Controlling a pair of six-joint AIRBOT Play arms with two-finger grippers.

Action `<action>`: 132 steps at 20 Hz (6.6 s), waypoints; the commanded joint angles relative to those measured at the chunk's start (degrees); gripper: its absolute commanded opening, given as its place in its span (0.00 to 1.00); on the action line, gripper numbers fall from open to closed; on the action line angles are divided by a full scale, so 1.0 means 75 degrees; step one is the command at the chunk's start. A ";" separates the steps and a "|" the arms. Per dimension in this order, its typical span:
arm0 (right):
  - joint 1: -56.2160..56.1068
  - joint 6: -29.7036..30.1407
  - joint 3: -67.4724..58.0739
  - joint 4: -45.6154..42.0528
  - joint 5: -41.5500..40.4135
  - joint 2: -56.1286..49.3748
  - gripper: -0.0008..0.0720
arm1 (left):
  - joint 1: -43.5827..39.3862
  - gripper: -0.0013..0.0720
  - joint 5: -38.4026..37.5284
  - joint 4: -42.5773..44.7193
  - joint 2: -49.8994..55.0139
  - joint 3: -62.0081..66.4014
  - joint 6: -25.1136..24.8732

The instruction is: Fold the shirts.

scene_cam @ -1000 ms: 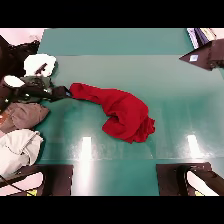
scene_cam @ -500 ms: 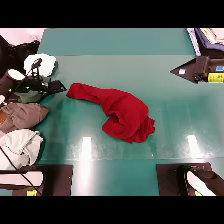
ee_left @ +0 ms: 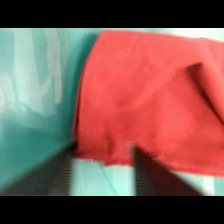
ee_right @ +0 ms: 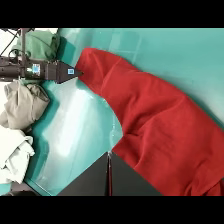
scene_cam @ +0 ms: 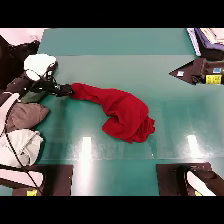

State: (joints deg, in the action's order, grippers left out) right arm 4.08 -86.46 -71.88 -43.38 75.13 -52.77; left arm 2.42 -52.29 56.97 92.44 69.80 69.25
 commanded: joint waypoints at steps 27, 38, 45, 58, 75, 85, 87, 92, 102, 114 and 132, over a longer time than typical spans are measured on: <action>-0.5741 -0.4264 0.4564 -0.2844 -0.4975 -0.0670 0.03 | -0.0052 0.06 -0.1711 0.0254 -0.1769 0.1547 0.0370; -0.1032 -0.2323 -0.0163 -0.3899 -0.2809 0.2973 0.03 | -0.0055 0.06 -0.1259 0.0350 -0.4983 0.5543 0.0306; 0.1443 -0.1256 -0.3142 -0.3754 -0.0612 0.2745 0.03 | -0.0055 0.06 -0.1591 -0.0370 -0.5826 0.6470 0.0309; 0.1679 -0.1256 -0.4255 -0.2028 0.3873 -0.1708 0.03 | -0.0055 0.06 -0.3416 -0.0376 -0.5619 -0.0423 0.0353; 0.0615 -0.0128 -0.4057 -0.3077 0.0484 -0.4814 0.57 | -0.0055 0.06 -0.1501 -0.0262 -0.5619 -0.2879 0.0312; 0.0758 0.0283 0.0128 -0.3351 0.0055 -0.4403 0.34 | -0.0055 0.06 -0.1492 -0.0274 -0.5619 -0.2879 0.0382; 0.0545 0.0280 0.0530 -0.3351 -0.0364 -0.4403 0.34 | -0.0055 0.06 -0.1492 -0.0274 -0.5619 -0.2879 0.0402; 0.0044 0.0277 0.1014 -0.3354 -0.1113 -0.4403 0.35 | -0.0055 0.06 -0.1507 -0.0274 -0.5619 -0.2879 0.0530; -0.0020 0.0251 0.1011 -0.2900 -0.1582 -0.4494 0.51 | -0.0055 0.06 -0.1574 -0.0277 -0.5619 -0.2879 0.0542; 0.0029 0.0350 0.0895 -0.2754 -0.1393 -0.2728 0.03 | -0.0055 0.06 -0.1550 -0.0277 -0.5622 -0.1530 0.0597; 0.0044 -0.0519 -0.5184 -0.5120 -0.2436 0.2060 0.03 | -0.0055 0.06 -0.1422 -0.0221 -0.6027 0.7222 0.0577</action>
State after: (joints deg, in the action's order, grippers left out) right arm 4.45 -86.65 -106.26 -74.15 55.46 -38.57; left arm 1.98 -62.96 54.81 48.05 120.99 73.58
